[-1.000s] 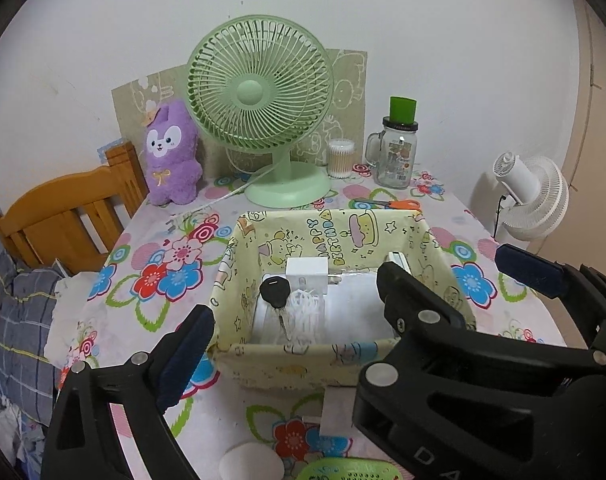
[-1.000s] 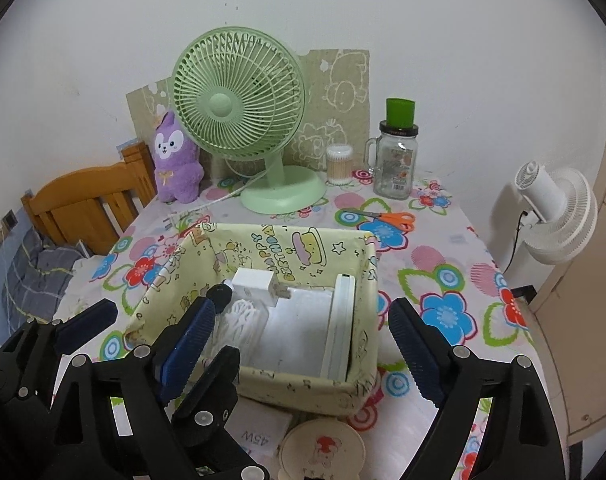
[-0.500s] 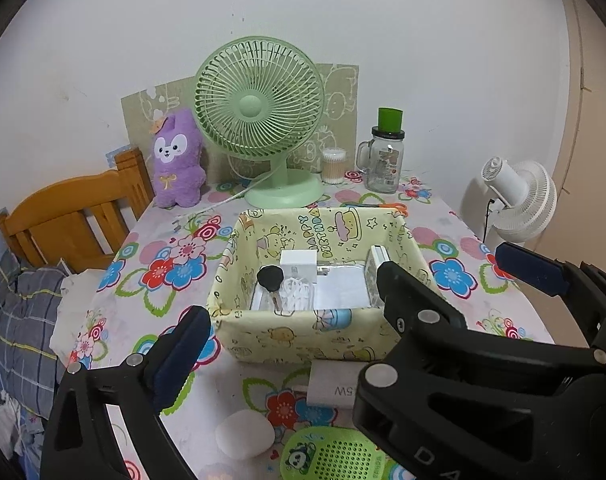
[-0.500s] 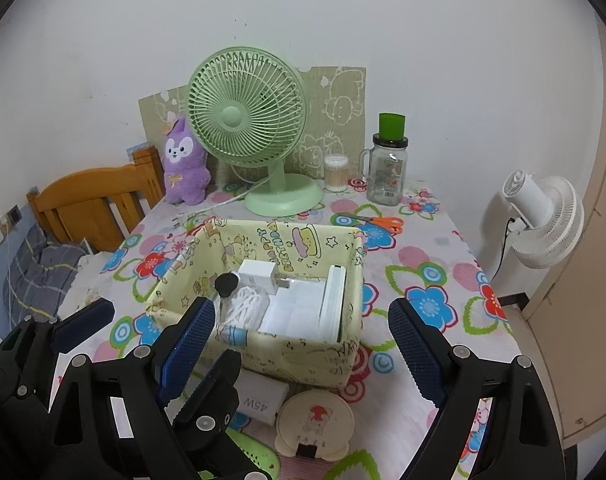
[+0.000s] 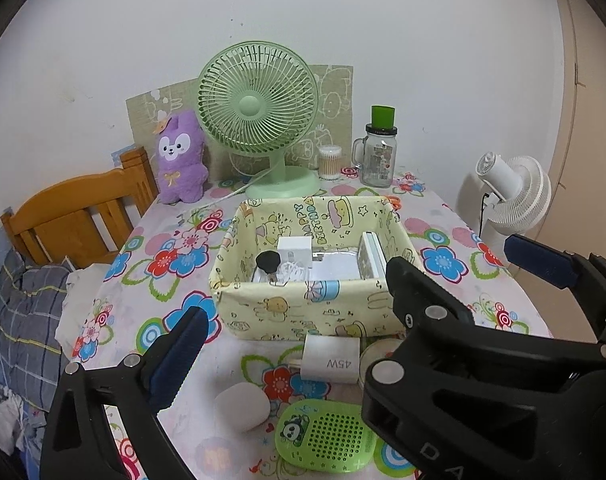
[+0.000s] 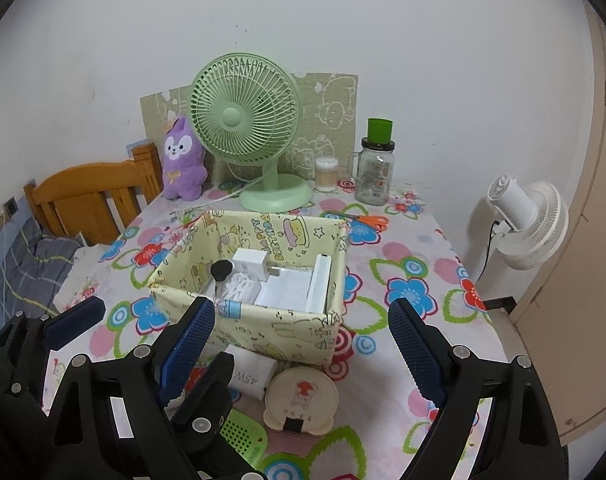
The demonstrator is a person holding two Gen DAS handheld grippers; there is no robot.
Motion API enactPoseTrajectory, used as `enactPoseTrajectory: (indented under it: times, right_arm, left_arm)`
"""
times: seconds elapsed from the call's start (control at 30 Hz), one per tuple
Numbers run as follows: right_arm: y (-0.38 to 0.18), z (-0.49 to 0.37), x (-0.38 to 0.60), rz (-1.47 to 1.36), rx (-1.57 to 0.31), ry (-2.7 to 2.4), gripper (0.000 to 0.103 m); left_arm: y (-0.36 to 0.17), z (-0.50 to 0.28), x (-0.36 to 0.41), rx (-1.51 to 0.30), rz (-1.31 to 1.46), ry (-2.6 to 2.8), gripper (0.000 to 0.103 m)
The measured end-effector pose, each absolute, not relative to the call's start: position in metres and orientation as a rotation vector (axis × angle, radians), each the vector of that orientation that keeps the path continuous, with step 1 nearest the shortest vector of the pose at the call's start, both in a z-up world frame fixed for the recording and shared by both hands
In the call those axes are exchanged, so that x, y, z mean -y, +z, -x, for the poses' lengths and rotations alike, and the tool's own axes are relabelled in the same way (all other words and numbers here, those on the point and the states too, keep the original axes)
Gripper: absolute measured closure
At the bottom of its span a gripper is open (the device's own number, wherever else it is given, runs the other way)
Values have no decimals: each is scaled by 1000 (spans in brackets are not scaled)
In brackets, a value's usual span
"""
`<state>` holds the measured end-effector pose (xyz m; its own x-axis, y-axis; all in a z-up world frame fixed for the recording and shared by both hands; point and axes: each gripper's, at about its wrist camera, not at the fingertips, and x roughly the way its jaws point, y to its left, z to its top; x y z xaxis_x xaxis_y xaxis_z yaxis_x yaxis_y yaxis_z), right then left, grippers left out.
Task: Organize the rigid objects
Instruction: 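Withdraw both open tools from the basket back over the table, then move the left tool to the white egg-shaped stone while the right tool reaches the square white charger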
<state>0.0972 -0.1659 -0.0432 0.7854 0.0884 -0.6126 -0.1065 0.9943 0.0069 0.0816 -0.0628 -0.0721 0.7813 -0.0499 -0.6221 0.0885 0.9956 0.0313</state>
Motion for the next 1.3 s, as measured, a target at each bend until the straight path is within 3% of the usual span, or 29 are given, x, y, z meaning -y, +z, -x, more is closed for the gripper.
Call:
enactPoseTrajectory:
  times: [1.3]
  right_arm:
    - [-100, -60, 156, 73, -671, 102, 12]
  left_arm:
    - [-130, -46, 56, -693, -45, -23, 3]
